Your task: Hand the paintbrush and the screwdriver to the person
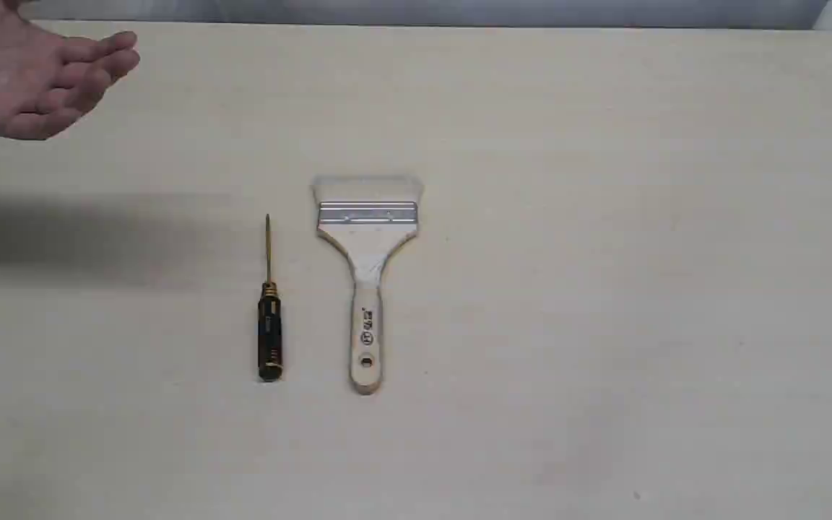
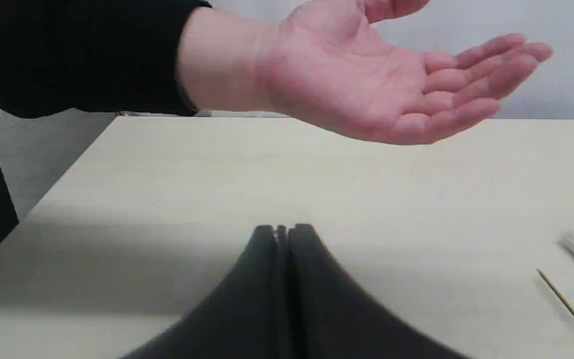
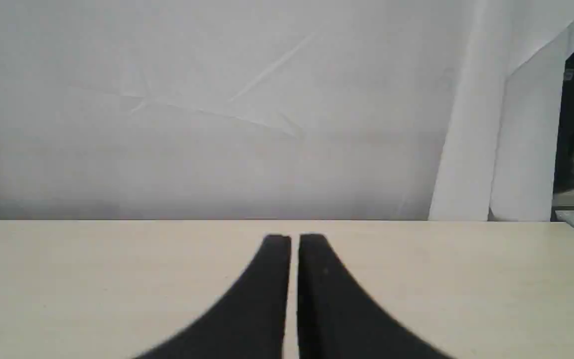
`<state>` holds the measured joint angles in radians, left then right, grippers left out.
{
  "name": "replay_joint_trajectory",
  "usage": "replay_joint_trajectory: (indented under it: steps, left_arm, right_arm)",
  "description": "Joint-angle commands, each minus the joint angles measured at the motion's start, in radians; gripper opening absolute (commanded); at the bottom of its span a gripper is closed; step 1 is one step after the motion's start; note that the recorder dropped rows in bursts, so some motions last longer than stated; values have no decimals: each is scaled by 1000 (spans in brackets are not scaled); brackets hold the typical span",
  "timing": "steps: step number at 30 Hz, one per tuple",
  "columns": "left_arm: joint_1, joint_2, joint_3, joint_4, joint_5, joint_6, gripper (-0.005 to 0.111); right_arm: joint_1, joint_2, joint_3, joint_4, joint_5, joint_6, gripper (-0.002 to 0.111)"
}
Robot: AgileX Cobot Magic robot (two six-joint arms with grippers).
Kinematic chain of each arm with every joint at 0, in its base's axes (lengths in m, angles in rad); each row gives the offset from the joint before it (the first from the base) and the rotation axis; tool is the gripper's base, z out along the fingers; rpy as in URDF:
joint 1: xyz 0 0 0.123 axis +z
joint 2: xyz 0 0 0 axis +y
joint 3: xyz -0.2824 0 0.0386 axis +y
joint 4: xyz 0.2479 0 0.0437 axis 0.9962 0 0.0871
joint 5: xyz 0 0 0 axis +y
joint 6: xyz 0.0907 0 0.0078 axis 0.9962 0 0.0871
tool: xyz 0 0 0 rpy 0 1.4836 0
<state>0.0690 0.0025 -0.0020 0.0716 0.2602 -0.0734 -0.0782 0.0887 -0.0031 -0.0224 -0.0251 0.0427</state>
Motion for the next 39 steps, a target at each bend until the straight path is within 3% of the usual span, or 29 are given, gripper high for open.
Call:
replay_joint_trajectory:
  steps: [1, 12, 15, 19, 21, 23, 28, 34, 39]
  left_arm:
    - [-6, -2, 2, -5, -10, -2, 0]
    - [-6, -2, 2, -5, -10, -2, 0]
    - [-6, -2, 2, -5, -10, -2, 0]
    - [-6, -2, 2, -3, -13, -2, 0]
    - [-6, -2, 2, -3, -13, -2, 0]
    - [-6, -2, 2, -3, -13, -2, 0]
    - [-6, -2, 2, -3, -13, -2, 0]
    - [-6, -2, 2, -5, -12, -2, 0]
    - [-6, -2, 2, -5, -12, -2, 0]
  right_arm:
    - [-3, -4, 3, 22, -14, 7, 4]
    - [26, -4, 3, 119, -99, 68, 7]
    - [118, -2, -20, 119, -107, 93, 23]
    - [302, 33, -101, 102, -195, 118, 55]
    - [392, 79, -184, 33, -184, 118, 59]
    - [474, 148, -298, 2, -113, 118, 58]
    - [627, 448, -702, -23, 287, 68, 58]
    - [688, 884, -1125, -25, 752, 67, 58]
    - [700, 1199, -1378, -46, 1026, 85, 56]
